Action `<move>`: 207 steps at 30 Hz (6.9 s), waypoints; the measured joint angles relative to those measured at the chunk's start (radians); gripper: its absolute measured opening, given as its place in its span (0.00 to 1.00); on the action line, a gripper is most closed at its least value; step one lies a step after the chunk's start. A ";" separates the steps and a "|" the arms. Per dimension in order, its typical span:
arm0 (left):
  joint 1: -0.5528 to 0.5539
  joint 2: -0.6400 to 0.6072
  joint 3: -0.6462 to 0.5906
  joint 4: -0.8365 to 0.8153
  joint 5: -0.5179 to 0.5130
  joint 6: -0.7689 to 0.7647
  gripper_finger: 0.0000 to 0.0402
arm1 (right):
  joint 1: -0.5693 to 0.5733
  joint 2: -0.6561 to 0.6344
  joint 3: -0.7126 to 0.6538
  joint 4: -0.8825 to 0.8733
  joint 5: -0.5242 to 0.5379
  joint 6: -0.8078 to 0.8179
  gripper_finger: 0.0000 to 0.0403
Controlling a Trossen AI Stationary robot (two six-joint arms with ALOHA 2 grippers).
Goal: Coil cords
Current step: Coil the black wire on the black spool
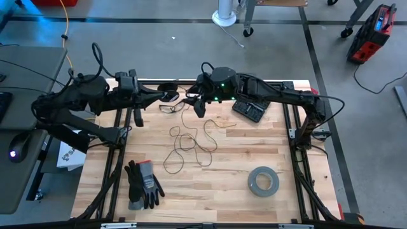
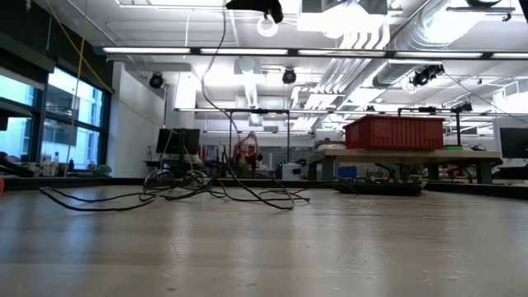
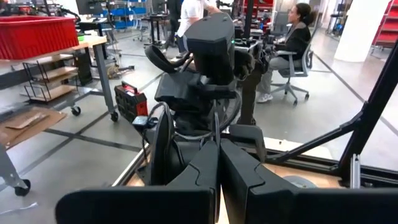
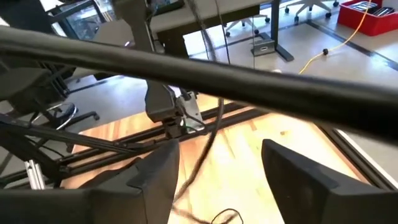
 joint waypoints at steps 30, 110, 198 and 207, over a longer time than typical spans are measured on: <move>0.000 -0.056 0.006 -0.011 -0.129 0.041 0.00 | 0.081 -0.052 0.000 -0.143 0.136 -0.111 0.00; 0.016 0.011 0.006 0.467 0.089 -0.097 0.00 | 0.050 -0.099 0.000 0.145 -0.067 -0.123 0.23; 0.034 0.052 0.005 0.582 0.044 -0.298 0.00 | 0.133 -0.010 0.001 0.441 -0.142 -0.105 0.00; 0.049 0.080 0.005 0.572 0.080 -0.492 0.00 | 0.154 0.042 0.000 0.655 -0.109 -0.138 0.00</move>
